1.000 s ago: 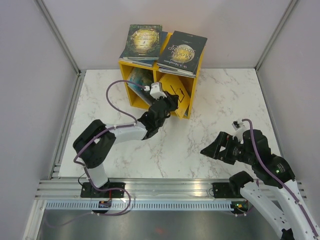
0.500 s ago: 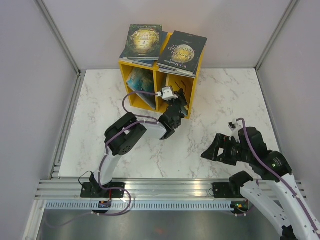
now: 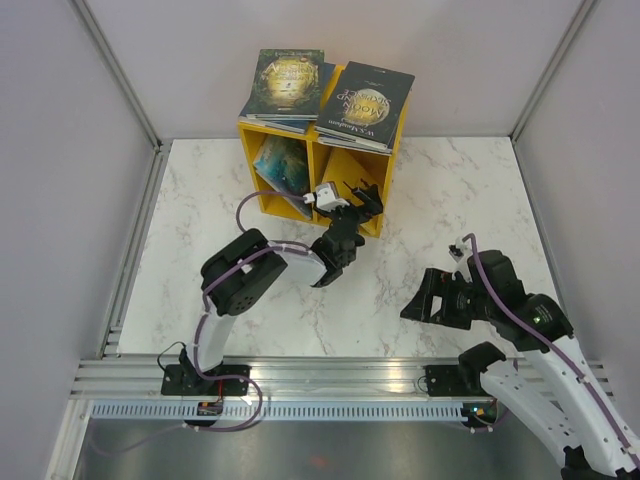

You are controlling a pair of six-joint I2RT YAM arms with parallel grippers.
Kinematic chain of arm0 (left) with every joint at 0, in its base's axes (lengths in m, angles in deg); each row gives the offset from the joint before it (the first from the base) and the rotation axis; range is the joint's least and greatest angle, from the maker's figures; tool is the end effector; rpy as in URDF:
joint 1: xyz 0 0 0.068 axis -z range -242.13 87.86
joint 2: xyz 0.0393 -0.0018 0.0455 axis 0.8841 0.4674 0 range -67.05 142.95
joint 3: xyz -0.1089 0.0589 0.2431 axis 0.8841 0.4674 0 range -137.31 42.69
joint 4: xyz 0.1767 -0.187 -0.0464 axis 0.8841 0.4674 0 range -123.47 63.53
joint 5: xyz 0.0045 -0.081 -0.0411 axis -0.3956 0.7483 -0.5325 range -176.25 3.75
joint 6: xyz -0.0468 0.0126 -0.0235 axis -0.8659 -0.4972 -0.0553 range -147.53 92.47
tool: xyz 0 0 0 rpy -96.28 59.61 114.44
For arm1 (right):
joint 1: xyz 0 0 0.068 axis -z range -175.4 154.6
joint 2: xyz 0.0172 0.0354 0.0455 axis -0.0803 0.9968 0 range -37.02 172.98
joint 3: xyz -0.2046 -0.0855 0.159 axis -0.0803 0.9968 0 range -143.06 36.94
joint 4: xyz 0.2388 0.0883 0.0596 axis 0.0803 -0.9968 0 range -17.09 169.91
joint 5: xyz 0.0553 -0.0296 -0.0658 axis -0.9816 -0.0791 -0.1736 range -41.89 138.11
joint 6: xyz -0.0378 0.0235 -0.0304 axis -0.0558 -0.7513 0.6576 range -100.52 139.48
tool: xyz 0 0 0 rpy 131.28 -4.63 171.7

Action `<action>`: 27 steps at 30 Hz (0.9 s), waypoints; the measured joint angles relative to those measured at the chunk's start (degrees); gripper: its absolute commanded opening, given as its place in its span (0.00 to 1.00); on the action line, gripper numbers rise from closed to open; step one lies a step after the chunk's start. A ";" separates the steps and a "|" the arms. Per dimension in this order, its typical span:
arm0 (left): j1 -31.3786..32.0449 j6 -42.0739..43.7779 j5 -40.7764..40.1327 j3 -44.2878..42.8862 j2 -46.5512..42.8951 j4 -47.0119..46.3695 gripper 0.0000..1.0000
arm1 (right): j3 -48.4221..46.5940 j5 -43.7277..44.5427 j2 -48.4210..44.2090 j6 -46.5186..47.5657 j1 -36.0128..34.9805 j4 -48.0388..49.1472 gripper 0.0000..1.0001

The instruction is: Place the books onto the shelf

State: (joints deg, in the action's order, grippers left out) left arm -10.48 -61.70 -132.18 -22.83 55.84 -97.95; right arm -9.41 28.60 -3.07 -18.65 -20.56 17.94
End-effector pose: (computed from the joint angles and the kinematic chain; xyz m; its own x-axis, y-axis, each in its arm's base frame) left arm 0.2955 -0.3323 0.1735 0.0056 -0.6368 -0.7710 0.1286 0.7651 -0.6309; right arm 0.0828 0.0520 0.2903 -0.9105 0.2152 -0.3531 -0.0441 0.7986 0.6003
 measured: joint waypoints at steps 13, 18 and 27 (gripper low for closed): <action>0.07 -3.37 7.39 10.21 -13.64 12.24 1.00 | 3.65 -0.39 1.95 -1.73 0.00 4.63 0.92; 0.20 -3.56 12.39 14.93 -25.11 24.20 1.00 | 3.58 -0.59 7.21 -2.38 0.00 9.62 0.93; 0.20 -0.52 14.36 24.02 -55.15 45.90 1.00 | 0.33 -1.90 19.74 -2.38 0.00 21.20 0.93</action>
State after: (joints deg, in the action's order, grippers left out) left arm -10.28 -62.23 -117.82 1.19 0.70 -52.06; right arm -9.08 26.70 16.67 -21.04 -20.56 39.14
